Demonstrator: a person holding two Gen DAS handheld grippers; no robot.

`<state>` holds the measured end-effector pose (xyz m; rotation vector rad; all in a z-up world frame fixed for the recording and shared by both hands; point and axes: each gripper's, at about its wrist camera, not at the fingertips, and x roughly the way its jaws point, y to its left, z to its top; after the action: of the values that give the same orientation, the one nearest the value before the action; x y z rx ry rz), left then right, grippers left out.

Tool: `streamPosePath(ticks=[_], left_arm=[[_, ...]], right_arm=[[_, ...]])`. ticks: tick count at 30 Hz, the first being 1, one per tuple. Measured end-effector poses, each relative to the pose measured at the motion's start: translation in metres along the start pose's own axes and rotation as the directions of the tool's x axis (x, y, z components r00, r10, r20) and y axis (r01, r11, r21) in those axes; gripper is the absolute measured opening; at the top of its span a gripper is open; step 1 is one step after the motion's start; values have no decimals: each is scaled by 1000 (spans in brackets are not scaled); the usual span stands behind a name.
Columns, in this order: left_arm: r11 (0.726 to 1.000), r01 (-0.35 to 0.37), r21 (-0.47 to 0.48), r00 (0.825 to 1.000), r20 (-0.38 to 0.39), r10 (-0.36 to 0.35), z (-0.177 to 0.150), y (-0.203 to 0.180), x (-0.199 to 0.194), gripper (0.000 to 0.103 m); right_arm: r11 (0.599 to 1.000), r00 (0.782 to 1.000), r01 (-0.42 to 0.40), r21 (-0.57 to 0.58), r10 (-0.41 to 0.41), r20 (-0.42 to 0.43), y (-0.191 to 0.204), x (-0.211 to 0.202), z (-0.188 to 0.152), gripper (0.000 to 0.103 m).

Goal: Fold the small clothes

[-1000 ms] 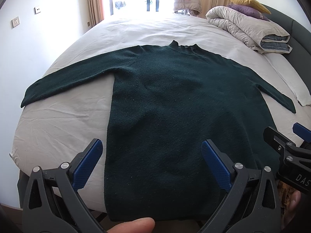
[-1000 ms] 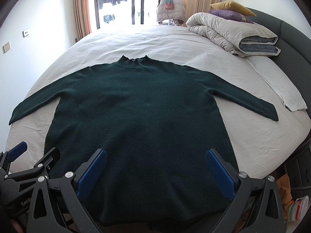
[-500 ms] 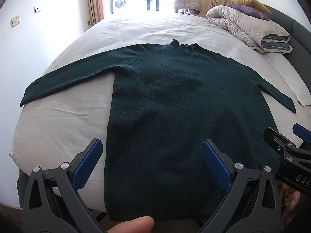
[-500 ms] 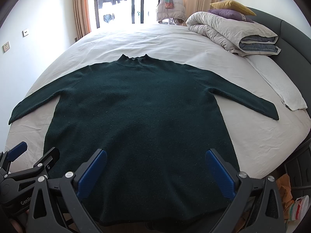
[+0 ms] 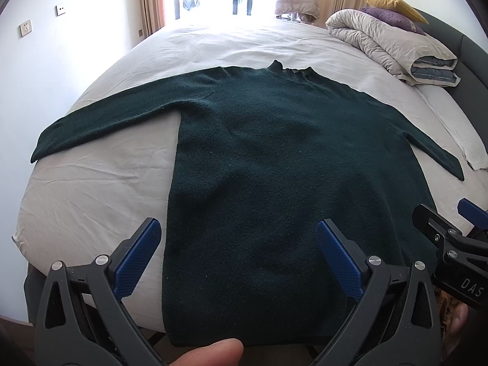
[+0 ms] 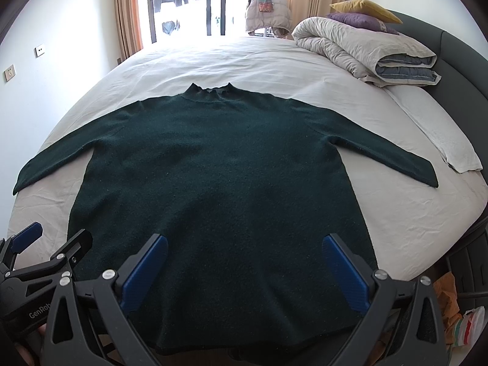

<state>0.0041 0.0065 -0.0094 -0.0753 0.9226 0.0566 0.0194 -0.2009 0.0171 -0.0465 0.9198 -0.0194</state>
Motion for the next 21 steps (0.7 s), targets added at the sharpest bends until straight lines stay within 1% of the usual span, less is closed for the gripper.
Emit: streamPosePath(ticks=[8, 13, 18, 20, 21], left_arm=[[1000, 1, -13, 1000, 0, -1, 0, 2, 2, 103], [1000, 9, -29, 1000, 3, -9, 3, 10, 4, 103], [991, 76, -114, 997, -13, -78, 10, 39, 10, 103], [983, 107, -149, 994, 6, -108, 18, 58, 11, 103], [974, 139, -176, 990, 29, -136, 24, 73, 11, 103]], right_arm=[[1000, 1000, 0, -3, 0, -4, 0, 0, 0, 103], [1000, 1000, 4, -13, -4, -9, 2, 1, -2, 103], [1000, 1000, 1, -24, -1, -7, 8, 1, 3, 103], [1000, 1000, -18, -20, 18, -1, 8, 0, 6, 103], [999, 1000, -30, -14, 30, 4, 8, 0, 8, 103]])
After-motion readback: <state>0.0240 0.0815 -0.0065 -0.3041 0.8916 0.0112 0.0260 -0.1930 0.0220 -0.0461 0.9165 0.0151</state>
